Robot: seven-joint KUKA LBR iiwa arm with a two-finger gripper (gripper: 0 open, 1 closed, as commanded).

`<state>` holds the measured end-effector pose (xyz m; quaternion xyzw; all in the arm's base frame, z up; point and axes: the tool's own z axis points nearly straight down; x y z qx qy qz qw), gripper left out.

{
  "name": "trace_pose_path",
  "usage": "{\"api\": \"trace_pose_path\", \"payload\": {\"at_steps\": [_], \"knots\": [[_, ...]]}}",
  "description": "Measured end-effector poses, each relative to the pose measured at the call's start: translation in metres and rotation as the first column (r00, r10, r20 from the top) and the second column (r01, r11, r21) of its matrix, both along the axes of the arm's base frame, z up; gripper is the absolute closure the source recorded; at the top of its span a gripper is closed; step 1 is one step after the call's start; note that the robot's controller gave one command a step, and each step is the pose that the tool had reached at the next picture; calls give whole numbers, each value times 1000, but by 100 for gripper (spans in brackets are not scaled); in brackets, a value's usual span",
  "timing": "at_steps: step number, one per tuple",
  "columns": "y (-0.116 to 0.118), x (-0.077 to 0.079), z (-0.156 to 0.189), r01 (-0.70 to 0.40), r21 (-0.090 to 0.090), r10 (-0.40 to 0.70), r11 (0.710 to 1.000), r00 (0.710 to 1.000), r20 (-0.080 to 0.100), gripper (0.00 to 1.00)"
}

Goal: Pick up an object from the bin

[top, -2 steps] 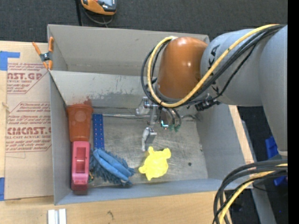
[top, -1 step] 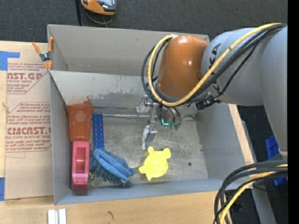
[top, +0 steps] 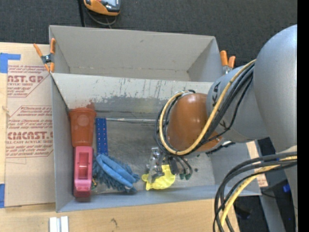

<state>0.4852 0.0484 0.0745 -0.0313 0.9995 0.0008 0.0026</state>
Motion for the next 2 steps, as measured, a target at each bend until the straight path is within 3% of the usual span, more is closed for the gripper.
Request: {"api": "trace_pose_path", "payload": {"at_steps": [1, 2], "knots": [[0, 0, 0, 0, 0, 0, 1000, 1000, 0, 100], [26, -2, 31, -59, -3, 59, 998, 998, -11, 100]]}}
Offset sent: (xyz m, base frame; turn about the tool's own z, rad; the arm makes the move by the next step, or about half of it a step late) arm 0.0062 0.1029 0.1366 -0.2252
